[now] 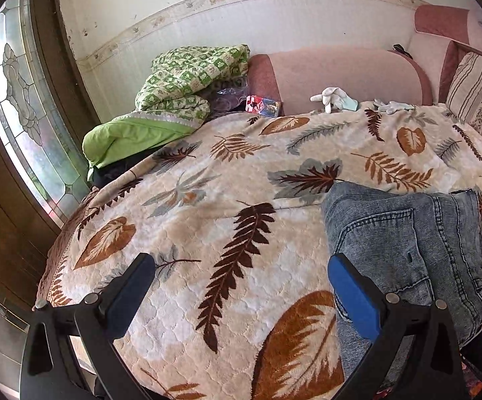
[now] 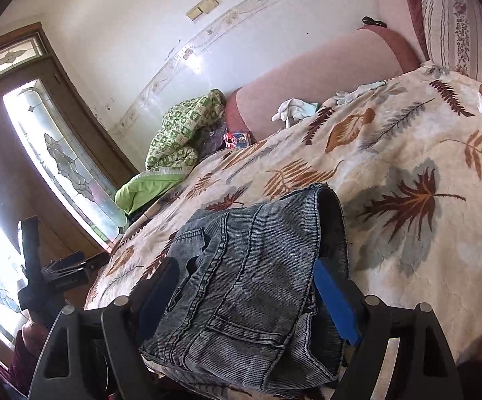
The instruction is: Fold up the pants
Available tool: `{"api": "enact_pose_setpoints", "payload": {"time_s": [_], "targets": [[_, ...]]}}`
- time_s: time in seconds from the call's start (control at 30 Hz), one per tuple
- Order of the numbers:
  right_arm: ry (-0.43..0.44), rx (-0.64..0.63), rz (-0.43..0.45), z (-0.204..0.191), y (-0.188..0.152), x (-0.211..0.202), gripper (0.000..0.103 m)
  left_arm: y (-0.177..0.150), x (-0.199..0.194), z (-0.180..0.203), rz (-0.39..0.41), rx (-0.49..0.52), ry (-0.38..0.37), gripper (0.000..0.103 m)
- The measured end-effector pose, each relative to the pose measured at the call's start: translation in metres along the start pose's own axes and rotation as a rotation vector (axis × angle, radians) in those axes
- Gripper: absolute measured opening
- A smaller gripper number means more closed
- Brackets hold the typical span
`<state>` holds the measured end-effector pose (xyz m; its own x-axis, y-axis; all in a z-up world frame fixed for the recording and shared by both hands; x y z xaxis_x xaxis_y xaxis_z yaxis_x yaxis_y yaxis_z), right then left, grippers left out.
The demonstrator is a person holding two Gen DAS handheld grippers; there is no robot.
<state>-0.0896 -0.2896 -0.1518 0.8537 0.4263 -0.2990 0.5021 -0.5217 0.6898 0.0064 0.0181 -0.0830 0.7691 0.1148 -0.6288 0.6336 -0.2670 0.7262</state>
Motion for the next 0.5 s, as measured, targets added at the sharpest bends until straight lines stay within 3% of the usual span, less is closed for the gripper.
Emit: {"api": "enact_pose_setpoints", "payload": {"time_s": [0.5], "targets": [[0.000, 0.029, -0.023, 0.0052, -0.0008, 0.0071, 0.085, 0.0026, 0.0059, -0.0064, -0.007, -0.016, 0.010, 0.103]]}}
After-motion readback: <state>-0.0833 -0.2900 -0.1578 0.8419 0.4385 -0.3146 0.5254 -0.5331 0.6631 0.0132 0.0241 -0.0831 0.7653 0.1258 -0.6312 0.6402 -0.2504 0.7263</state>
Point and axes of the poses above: each gripper's, at about its wrist camera, not at the fingertips, and x roughly the way its jaws point, z to its right, y to its top, the point moved 1 cm from there along x, roughly the way its jaws point, and after that the axes turned 4 degrees about y, right-handed, at the moved point
